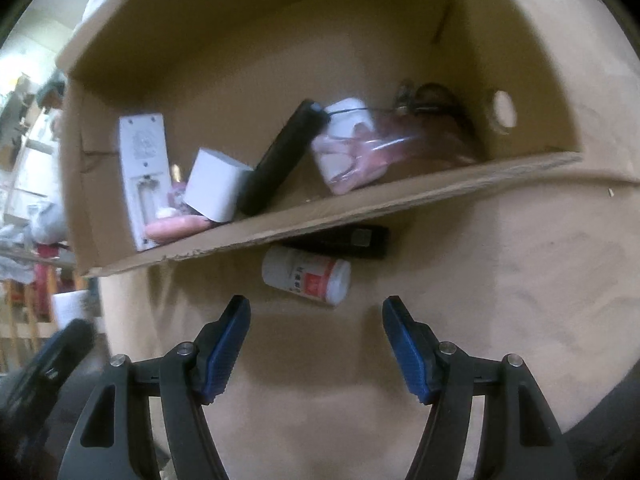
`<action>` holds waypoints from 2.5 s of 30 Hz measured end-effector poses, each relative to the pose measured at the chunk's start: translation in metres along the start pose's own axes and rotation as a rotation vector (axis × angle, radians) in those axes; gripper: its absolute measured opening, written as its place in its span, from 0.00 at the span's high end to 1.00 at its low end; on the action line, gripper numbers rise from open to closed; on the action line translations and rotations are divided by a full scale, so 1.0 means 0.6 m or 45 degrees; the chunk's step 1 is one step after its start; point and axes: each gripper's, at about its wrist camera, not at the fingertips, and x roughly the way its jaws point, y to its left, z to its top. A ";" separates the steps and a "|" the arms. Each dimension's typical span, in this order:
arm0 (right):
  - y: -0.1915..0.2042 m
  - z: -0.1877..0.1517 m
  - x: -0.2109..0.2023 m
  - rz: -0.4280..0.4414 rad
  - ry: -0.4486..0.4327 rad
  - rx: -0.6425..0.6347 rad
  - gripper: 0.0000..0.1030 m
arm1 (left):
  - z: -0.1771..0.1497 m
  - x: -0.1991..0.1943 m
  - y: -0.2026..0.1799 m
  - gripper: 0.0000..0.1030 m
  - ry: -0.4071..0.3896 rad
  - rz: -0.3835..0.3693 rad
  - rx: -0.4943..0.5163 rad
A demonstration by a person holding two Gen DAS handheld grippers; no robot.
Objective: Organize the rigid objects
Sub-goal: 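Grasp the red-labelled white pill bottle with the right gripper, then carry both pill bottles up and over into the box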
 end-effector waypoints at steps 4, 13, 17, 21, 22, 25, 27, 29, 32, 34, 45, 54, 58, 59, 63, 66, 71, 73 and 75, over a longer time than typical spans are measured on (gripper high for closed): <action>0.029 0.002 0.029 -0.124 -0.034 -0.047 0.30 | 0.001 -0.007 0.000 0.76 -0.009 -0.016 -0.005; 0.066 -0.005 0.047 -0.284 -0.100 -0.249 0.47 | 0.007 -0.010 0.002 0.76 -0.023 -0.018 -0.022; 0.068 -0.022 0.036 -0.264 -0.115 -0.293 0.47 | 0.007 -0.007 -0.001 0.76 -0.018 -0.017 -0.013; 0.073 -0.036 0.022 -0.242 -0.121 -0.317 0.51 | 0.007 -0.002 0.001 0.76 -0.008 -0.007 -0.015; 0.074 -0.040 0.016 -0.235 -0.124 -0.322 0.51 | 0.007 0.000 0.003 0.76 -0.005 -0.004 -0.019; 0.081 -0.054 -0.002 -0.210 -0.131 -0.337 0.51 | 0.008 0.001 0.006 0.76 -0.005 0.003 -0.028; 0.078 -0.062 -0.014 -0.188 -0.132 -0.337 0.51 | 0.009 0.000 0.008 0.76 -0.008 0.004 -0.032; 0.067 -0.072 -0.036 -0.172 -0.137 -0.342 0.51 | 0.009 -0.001 0.009 0.76 -0.011 0.006 -0.030; 0.061 -0.075 -0.059 -0.140 -0.157 -0.334 0.51 | 0.008 0.002 0.007 0.76 -0.004 0.016 -0.017; 0.056 -0.080 -0.078 -0.110 -0.171 -0.319 0.51 | 0.006 0.006 0.006 0.76 0.008 0.022 -0.014; 0.017 -0.044 -0.158 0.020 -0.294 -0.334 0.51 | 0.019 -0.010 -0.016 0.76 -0.036 0.055 0.040; 0.034 0.043 -0.194 0.077 -0.400 -0.396 0.51 | 0.101 -0.008 -0.049 0.76 -0.078 0.071 0.124; 0.041 0.084 -0.183 0.064 -0.418 -0.418 0.51 | 0.135 0.014 -0.053 0.76 -0.094 0.114 0.136; 0.041 0.095 -0.177 0.061 -0.413 -0.415 0.51 | 0.142 0.021 -0.052 0.76 -0.095 0.115 0.133; 0.035 0.113 -0.141 0.048 -0.405 -0.406 0.51 | 0.154 0.051 -0.044 0.76 -0.091 0.117 0.126; 0.027 0.107 -0.099 0.005 -0.364 -0.415 0.51 | 0.149 0.077 -0.038 0.76 -0.090 0.119 0.117; 0.024 0.110 -0.059 -0.033 -0.269 -0.429 0.51 | 0.136 0.103 -0.036 0.76 -0.090 0.149 0.145; 0.021 0.115 -0.051 -0.028 -0.243 -0.415 0.51 | 0.134 0.109 -0.039 0.76 -0.085 0.138 0.159; 0.019 0.116 -0.040 -0.032 -0.210 -0.401 0.51 | 0.133 0.113 -0.042 0.76 -0.085 0.149 0.178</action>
